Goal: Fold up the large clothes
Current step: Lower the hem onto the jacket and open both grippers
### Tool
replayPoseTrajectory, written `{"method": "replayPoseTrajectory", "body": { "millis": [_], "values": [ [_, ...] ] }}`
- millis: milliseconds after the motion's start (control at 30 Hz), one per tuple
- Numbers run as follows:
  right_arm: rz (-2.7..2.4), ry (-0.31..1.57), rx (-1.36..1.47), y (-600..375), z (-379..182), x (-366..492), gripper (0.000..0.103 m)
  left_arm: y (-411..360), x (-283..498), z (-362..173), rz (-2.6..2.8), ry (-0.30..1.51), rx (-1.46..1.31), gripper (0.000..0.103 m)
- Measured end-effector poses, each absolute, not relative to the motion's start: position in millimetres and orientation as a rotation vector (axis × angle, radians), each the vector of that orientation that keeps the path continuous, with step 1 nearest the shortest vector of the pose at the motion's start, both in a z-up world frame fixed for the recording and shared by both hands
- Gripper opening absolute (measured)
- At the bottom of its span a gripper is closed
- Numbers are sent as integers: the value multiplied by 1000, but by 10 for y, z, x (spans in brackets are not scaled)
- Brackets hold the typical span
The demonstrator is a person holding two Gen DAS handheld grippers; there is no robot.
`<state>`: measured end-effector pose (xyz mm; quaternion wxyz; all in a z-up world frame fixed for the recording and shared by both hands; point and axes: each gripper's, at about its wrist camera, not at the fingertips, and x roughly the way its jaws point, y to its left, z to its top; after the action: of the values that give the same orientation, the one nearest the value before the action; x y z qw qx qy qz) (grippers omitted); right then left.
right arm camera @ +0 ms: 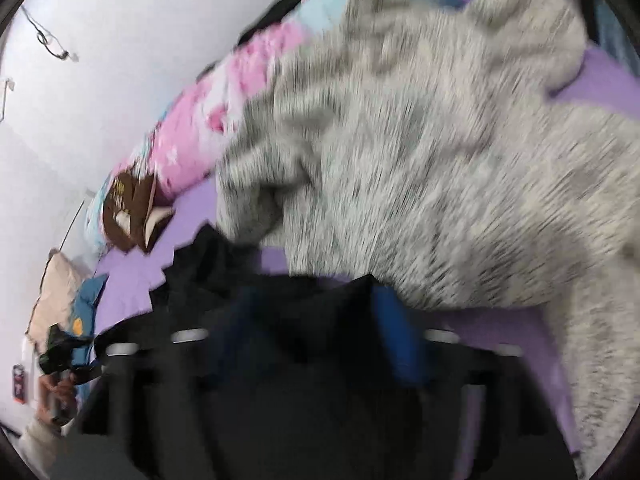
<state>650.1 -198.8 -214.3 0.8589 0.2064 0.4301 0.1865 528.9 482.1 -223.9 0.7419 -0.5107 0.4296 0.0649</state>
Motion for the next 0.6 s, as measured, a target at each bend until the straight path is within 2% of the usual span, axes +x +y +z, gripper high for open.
{"method": "replayPoseTrajectory", "body": {
  "millis": [133, 300, 433, 600],
  "values": [
    [386, 875, 371, -1983, -1942, 6376, 73, 4750, 5204, -1943, 137, 938, -1054, 82],
    [428, 843, 220, -1810, -1748, 5924, 76, 4152, 4936, -1740, 85, 979, -892, 85],
    [459, 803, 70, -1558, -1747, 5496, 81, 3466, 4659, -1897, 81, 1007, -787, 85],
    [442, 815, -140, -1169, -2080, 5193, 82, 2589, 4565, -2305, 94, 1068, -554, 85]
  ]
}}
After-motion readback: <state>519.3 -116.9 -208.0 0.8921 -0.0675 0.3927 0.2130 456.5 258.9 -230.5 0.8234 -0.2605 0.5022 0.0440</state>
